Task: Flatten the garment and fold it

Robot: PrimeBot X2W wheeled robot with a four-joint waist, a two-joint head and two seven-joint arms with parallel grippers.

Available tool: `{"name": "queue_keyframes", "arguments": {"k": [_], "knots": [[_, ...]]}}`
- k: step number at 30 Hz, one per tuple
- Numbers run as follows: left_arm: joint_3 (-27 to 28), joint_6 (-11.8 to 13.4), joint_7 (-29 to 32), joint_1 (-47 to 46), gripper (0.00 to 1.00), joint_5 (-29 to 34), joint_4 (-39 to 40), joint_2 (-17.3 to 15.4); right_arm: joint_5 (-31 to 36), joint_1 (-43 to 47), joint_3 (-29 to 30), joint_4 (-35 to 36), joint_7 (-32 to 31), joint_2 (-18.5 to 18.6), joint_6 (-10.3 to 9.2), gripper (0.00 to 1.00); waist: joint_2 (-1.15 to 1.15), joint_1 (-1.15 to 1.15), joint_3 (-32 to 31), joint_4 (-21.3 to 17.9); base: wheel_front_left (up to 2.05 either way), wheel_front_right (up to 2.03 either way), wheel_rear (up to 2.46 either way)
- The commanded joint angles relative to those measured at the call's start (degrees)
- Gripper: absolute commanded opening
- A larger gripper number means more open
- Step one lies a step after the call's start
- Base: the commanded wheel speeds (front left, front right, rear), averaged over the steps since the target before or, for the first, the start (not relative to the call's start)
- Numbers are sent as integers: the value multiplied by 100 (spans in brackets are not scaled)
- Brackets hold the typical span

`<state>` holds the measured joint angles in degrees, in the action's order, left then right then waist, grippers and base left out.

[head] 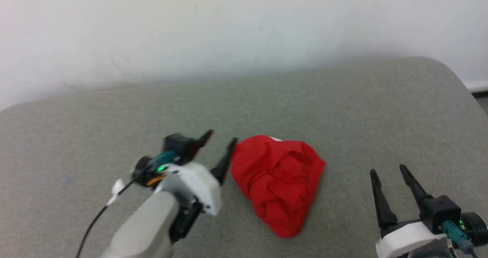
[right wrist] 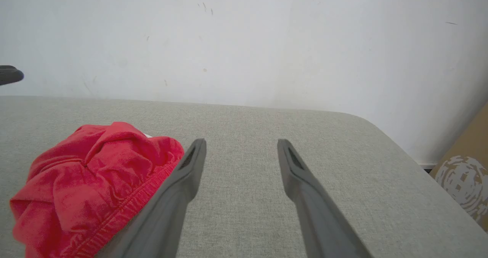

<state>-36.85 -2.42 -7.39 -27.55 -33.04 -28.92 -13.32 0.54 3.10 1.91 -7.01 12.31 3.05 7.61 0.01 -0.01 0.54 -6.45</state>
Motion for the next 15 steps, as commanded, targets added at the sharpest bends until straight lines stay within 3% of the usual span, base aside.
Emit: {"name": "queue_keyframes", "arguments": {"k": [1, 5, 9, 12, 15], "knots": [[50, 65, -77, 186, 100, -25, 54, -102, 18, 65, 12, 37, -8, -17, -12, 100, -1, 1, -456, 448, 0, 0, 0], [403, 475, -518, 852, 100, -70, 647, -434, -31, 185, 42, 170, -25, -17, -12, 100, -1, 1, -511, 584, 0, 0, 0], [856, 814, -733, 1566, 100, -68, 1313, -568, -95, 305, 8, 242, -14, -17, -12, 100, -1, 1, -526, 679, 0, 0, 0], [1342, 992, -756, 2089, 100, 116, 1963, -497, -141, 380, 5, 262, -3, -17, -12, 100, -1, 1, -512, 736, 0, 0, 0], [1813, 964, -758, 2622, 100, 403, 2506, -294, -200, 424, -34, 263, 8, -17, -12, 100, -1, 1, -488, 784, 0, 0, 0]]}}
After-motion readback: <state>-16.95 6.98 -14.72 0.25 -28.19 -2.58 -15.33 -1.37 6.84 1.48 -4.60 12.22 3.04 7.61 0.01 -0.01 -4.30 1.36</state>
